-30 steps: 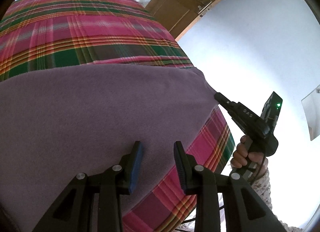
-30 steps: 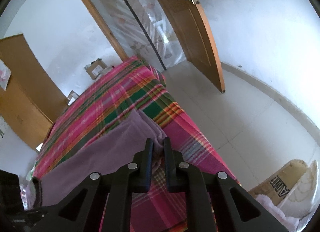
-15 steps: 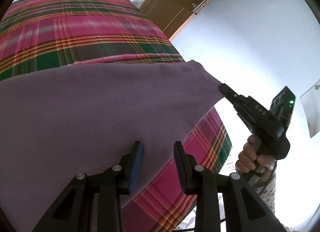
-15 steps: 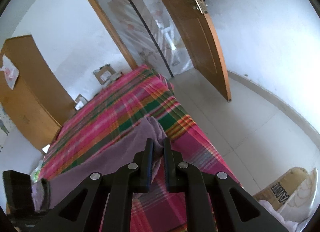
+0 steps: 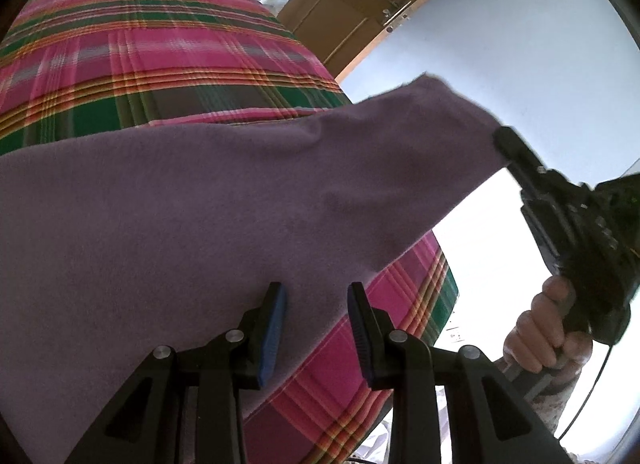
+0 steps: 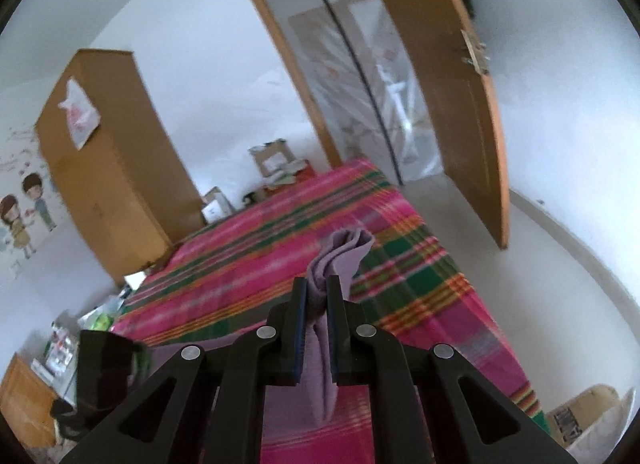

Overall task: Fold clothes
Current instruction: 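Lift the garment edge with the right gripper toward the left gripper, then grasp the lifted mauve garment with the left gripper while the right gripper holds it up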

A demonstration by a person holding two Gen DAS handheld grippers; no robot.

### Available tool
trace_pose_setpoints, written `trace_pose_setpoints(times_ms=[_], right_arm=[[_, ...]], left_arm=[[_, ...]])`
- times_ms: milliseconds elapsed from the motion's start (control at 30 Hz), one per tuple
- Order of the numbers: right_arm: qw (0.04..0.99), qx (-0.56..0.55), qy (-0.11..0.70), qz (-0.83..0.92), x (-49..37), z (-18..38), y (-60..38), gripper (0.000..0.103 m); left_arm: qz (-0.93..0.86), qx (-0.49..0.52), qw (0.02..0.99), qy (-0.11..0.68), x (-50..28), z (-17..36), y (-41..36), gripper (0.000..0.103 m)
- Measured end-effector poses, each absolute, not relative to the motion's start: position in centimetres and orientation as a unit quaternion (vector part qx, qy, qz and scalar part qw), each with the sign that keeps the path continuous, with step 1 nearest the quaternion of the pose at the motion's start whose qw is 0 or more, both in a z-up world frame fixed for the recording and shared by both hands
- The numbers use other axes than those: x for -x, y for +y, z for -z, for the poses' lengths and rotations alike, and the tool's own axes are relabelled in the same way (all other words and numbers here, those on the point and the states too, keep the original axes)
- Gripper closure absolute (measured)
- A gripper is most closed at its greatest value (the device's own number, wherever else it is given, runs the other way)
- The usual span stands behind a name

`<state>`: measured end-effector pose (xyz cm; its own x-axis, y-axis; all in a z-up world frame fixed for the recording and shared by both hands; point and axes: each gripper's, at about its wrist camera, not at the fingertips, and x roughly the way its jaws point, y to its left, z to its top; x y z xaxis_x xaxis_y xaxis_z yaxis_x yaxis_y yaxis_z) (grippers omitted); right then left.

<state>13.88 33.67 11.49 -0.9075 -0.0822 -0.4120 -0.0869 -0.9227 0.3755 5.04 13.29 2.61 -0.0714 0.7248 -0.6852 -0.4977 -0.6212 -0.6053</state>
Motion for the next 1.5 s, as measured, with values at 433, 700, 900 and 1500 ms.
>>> trace_pose_setpoints(times_ms=[433, 700, 900, 1500], right_arm=[[-0.042, 0.197, 0.159, -0.967, -15.8, -13.8, 29.8, 0.094], [-0.036, 0.205, 0.163, -0.965, -16.4, -13.4, 29.9, 0.094], [-0.037, 0.209, 0.170, -0.962, -16.3, -13.0, 29.8, 0.094], [-0.053, 0.211, 0.156, -0.963, -16.0, -13.2, 27.9, 0.094]], left_arm=[[-0.687, 0.564, 0.400, -0.222, 1.6, -2.1, 13.3, 0.071], [-0.657, 0.581, 0.380, -0.293, 4.5, -0.3, 14.2, 0.071], [-0.630, 0.583, 0.373, -0.353, 5.9, 0.9, 13.1, 0.072], [-0.630, 0.570, 0.348, -0.395, 7.0, 0.8, 11.4, 0.077]])
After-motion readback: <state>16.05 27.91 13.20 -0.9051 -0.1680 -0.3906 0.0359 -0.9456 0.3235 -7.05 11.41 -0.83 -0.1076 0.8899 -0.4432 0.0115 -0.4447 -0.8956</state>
